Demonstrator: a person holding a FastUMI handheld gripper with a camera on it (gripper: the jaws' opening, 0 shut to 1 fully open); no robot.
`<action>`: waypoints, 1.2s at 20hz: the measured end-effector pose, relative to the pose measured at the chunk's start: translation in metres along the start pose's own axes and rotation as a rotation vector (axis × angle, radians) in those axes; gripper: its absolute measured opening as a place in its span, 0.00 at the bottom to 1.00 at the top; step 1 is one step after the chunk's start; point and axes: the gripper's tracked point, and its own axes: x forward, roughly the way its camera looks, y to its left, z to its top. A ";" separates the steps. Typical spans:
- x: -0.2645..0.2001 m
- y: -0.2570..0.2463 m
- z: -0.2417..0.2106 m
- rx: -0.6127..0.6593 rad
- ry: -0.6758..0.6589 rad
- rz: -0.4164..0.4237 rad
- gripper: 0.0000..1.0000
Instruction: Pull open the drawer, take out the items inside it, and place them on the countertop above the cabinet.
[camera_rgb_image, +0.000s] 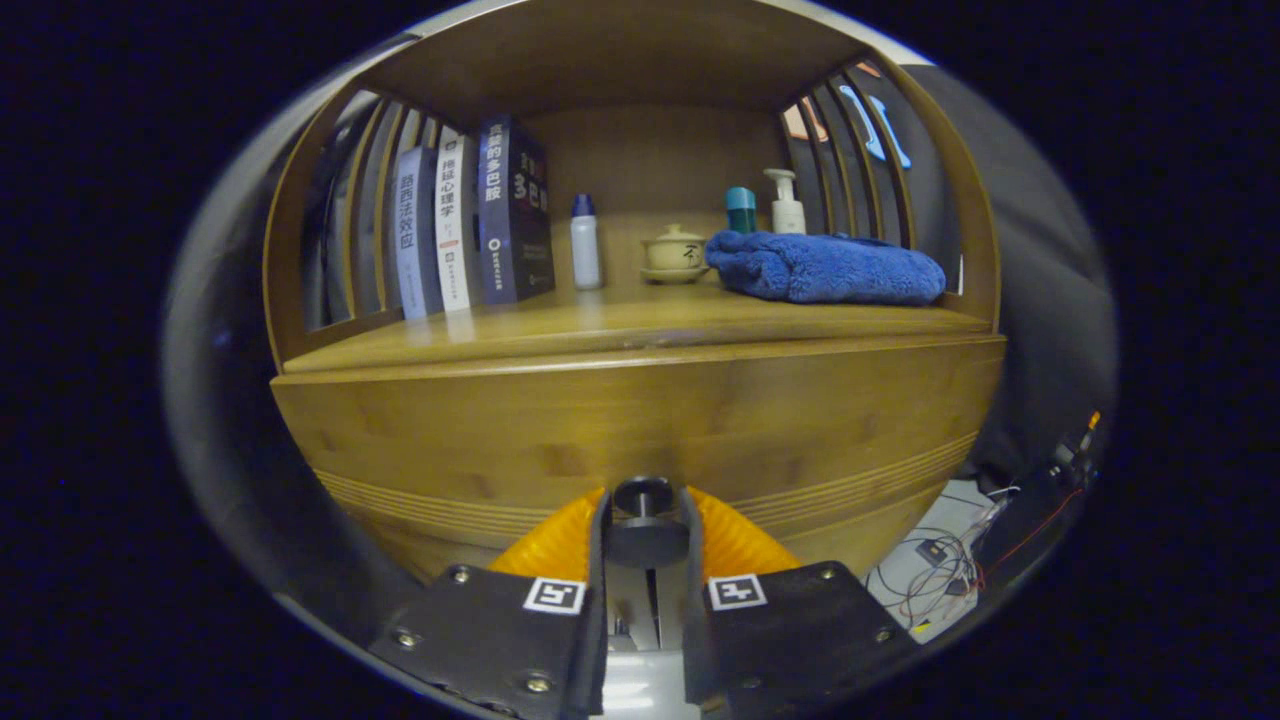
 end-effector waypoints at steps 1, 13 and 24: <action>-0.007 0.000 -0.002 0.004 -0.005 0.013 0.31; -0.128 -0.009 -0.044 -0.025 -0.024 0.001 0.30; -0.177 -0.011 -0.059 -0.045 -0.014 0.060 0.30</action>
